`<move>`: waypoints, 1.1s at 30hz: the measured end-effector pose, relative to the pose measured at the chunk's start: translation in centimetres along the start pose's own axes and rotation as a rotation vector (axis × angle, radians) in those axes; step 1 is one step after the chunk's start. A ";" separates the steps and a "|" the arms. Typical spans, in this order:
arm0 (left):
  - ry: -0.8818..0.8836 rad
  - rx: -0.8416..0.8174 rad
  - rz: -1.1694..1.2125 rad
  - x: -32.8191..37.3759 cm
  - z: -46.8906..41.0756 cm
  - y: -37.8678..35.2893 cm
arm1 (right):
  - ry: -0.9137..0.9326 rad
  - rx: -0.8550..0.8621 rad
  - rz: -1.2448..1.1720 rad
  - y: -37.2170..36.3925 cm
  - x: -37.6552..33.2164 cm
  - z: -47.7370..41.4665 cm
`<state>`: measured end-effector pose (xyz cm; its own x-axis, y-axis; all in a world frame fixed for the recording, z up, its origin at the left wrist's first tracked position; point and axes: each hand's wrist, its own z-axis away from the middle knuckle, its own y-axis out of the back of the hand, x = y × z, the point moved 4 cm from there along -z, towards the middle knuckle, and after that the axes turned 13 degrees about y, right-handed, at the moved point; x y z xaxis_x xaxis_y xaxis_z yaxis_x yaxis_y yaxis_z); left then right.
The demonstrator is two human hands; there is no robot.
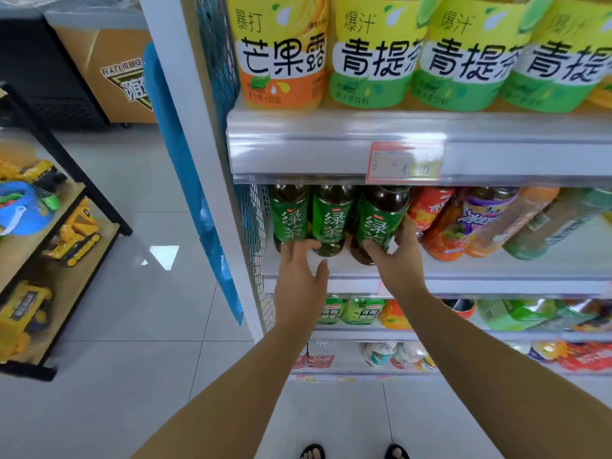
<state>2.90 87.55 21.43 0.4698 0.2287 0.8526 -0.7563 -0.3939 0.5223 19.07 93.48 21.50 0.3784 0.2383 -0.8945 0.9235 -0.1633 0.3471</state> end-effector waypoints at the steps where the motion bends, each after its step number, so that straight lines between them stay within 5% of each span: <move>1: -0.037 -0.032 -0.035 0.4 0.0 -0.6 | 0.003 -0.030 0.011 0.0 0.1 -0.6; 12: -0.078 -0.205 -0.148 1.0 -1.2 -2.5 | 0.040 -0.019 0.019 -1.3 0.5 -1.5; 20: -0.077 -0.239 -0.173 1.4 -0.9 -2.0 | 0.087 -0.227 0.026 -0.7 1.0 -3.3; 23: -0.115 -0.142 -0.180 1.5 -0.4 -0.8 | 0.082 -0.248 -0.029 -0.1 1.9 -2.6; 28: -0.046 0.298 -0.041 0.3 -0.2 2.6 | 0.108 -0.278 -0.058 0.5 2.3 -1.9; 33: 0.082 0.175 0.056 0.5 -1.6 2.4 | 0.126 -0.232 -0.003 -0.1 1.5 -3.1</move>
<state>0.57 88.18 23.11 0.3851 0.2705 0.8824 -0.6862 -0.5554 0.4697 19.74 96.86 21.01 0.3673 0.3581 -0.8584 0.9089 0.0576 0.4129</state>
